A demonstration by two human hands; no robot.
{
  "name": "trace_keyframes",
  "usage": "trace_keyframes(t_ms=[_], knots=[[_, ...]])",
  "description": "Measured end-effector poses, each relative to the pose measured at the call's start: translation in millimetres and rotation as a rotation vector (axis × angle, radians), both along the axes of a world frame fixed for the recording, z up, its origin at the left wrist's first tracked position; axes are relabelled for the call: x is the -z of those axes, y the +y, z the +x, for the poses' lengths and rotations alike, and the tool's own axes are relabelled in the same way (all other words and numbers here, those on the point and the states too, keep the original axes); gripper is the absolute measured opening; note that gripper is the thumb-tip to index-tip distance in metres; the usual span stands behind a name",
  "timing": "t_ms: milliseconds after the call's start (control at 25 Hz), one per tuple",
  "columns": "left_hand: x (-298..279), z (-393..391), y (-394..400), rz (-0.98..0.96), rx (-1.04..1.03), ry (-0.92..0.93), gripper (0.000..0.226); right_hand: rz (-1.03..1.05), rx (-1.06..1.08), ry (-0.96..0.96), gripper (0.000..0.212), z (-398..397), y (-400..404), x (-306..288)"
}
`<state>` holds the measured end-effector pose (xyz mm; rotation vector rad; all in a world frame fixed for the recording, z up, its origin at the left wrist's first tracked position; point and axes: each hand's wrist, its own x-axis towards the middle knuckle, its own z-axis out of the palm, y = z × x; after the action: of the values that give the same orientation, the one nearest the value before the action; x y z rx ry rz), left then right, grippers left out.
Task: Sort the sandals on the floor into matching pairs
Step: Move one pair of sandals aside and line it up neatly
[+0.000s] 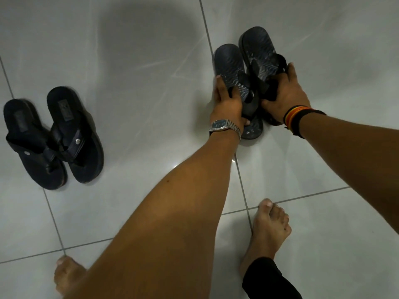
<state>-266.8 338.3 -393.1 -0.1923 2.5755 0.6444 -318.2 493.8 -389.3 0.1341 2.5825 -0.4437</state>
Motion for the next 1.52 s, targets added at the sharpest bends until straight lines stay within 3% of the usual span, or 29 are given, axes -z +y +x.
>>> trace_keyframes(t_ms=[240, 360, 600, 760, 880, 1000, 1160, 1520], knots=[[-13.9, 9.6, -9.7, -0.046, 0.011, 0.005, 0.118, 0.011, -0.012, -0.021, 0.081, 8.7, -5.7, -20.5], [-26.1, 32.0, -43.8, -0.067, 0.007, 0.069, 0.113, 0.043, -0.024, 0.096, 0.078, 34.9, -31.3, -45.5], [-42.9, 113.7, -240.0, -0.310, -0.024, 0.095, 0.089, -0.034, -0.235, 0.093, 0.081, 119.5, -181.0, -69.8], [-50.8, 171.0, -399.2, -0.388, -0.113, -0.010, 0.094, -0.218, -0.421, -0.005, 0.086, 169.1, -313.4, -55.8], [-38.8, 214.4, -494.6, -0.403, -0.131, -0.151, 0.114, -0.257, -0.540, -0.111, 0.096, 196.9, -401.7, -30.1], [-15.1, 239.0, -543.5, -0.331, -0.088, -0.235, 0.132, -0.213, -0.495, -0.167, 0.104, 218.2, -458.3, -8.0], [3.7, 257.5, -579.4, -0.245, -0.163, -0.161, 0.132, -0.173, -0.447, -0.067, 0.102, 245.7, -509.0, -3.4], [0.5, 289.1, -692.5, -0.259, -0.252, -0.243, 0.137, -0.284, -0.441, -0.157, 0.099, 291.0, -618.0, -4.6]])
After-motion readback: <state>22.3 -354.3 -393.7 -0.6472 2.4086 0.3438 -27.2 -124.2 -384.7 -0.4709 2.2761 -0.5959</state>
